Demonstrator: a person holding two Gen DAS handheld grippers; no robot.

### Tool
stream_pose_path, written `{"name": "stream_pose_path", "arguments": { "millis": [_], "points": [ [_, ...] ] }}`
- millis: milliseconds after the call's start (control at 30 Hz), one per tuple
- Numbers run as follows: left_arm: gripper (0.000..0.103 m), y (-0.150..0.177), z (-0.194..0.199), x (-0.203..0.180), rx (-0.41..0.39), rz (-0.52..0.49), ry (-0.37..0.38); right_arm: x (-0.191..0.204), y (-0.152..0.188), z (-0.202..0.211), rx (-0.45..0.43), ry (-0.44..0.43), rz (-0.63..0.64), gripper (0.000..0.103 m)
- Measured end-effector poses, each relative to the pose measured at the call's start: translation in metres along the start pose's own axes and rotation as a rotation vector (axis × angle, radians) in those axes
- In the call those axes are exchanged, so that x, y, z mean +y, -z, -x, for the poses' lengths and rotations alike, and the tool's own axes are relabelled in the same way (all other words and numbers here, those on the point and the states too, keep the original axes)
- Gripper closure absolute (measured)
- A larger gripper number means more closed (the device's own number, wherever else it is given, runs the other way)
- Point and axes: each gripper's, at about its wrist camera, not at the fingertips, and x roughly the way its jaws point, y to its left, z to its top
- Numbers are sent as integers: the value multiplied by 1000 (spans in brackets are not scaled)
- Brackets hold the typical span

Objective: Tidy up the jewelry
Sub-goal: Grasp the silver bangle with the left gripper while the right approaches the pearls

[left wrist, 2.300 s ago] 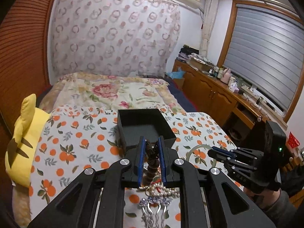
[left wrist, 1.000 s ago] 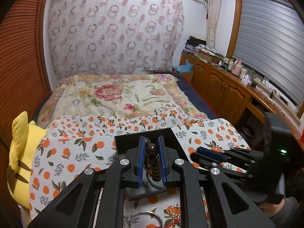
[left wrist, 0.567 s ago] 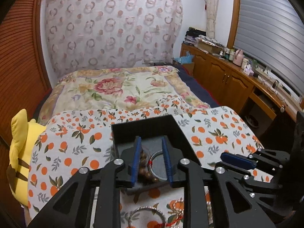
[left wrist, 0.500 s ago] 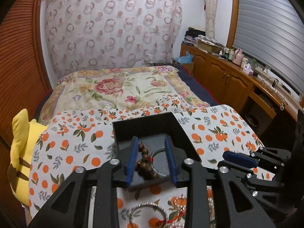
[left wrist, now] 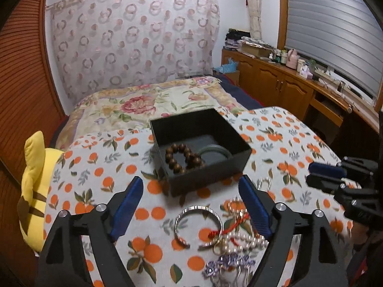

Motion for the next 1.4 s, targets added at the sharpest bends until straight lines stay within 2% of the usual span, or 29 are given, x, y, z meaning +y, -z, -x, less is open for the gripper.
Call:
{"name": "stream_pose_path", "arguments": {
  "millis": [67,167,333,467,733,800,867,933,1100,1400],
  "points": [
    [16,8,-3,-1,14,-1,6,1,5,3,5,7,-3,67],
    [13,18,-12,-3,36,-10,2,2,11,6,9,9,-4,65],
    [13,33,-35,1,105,-6,6,9,19,11,7,9,-2,64],
    [13,38,-49,7,153,33,24,12,21,14,7,6,7,63],
    [13,40,-58,5,179,46,52,12,23,13,18,10,3,63],
    [16,40,-59,2,184,35,57,11,23,10,30,5,7,63],
    [36,41,-61,-1,196,23,49,13,24,7,40,5,15,63],
    [45,43,-61,-4,194,11,45,13,24,3,55,1,19,63],
    [45,46,-56,-4,189,5,44,15,24,-10,97,-6,42,63],
    [45,47,-32,9,118,52,30,22,23,-37,161,-23,74,64]
  ]
}}
